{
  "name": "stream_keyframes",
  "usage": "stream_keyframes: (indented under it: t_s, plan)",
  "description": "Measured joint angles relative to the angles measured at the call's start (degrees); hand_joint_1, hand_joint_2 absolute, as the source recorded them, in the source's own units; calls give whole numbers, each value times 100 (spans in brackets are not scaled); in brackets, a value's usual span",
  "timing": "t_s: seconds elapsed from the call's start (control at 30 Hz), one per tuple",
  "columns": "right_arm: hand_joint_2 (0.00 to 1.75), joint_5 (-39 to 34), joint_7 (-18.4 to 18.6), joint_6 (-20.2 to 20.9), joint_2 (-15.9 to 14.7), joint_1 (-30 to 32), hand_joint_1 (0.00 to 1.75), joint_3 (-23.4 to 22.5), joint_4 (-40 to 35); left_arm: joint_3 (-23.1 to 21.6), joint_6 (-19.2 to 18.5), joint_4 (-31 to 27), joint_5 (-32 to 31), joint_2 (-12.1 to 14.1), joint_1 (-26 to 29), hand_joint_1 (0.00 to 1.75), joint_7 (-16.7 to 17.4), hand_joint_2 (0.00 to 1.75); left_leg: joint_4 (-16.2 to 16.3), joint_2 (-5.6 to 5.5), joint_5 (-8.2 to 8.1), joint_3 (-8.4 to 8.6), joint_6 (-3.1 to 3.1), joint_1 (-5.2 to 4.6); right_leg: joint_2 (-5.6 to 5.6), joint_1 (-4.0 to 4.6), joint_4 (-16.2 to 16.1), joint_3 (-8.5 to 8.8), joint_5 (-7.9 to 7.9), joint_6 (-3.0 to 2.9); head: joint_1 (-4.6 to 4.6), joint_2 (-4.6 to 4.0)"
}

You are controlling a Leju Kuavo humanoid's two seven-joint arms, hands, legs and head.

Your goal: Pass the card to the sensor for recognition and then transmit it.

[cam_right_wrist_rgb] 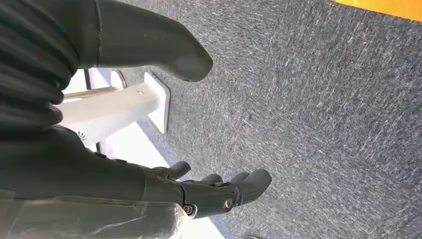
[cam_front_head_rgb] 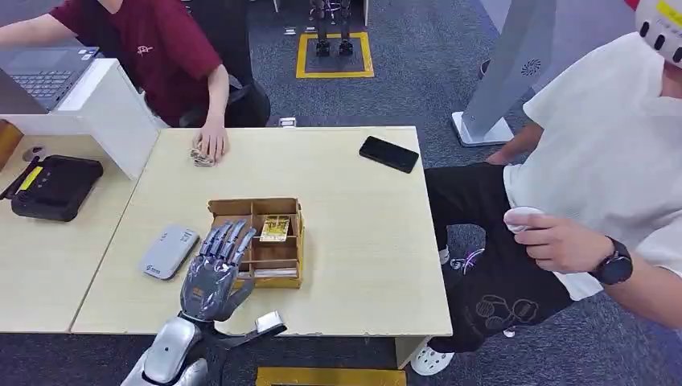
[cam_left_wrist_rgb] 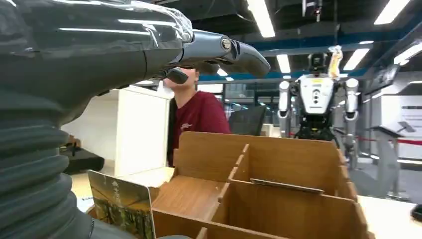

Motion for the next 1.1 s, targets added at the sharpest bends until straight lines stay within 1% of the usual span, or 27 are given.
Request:
stream_keyframes:
  t_s: [0.57, 1.1]
  plan:
    - [175, 55, -7, -11, 0, -3, 0, -46, 0, 232, 48, 465, -109, -72, -221, 0, 111, 175, 0, 0, 2, 1, -2, 0, 0, 0, 1, 1, 0, 0, 0, 0]
    - [175, 76, -17, -15, 0, -4, 0, -57, 0, 293, 98, 592, -76, -105, -295, 0, 68, 175, 0, -1, 9, 3, -6, 0, 0, 0, 3, 2, 2, -2, 0, 2]
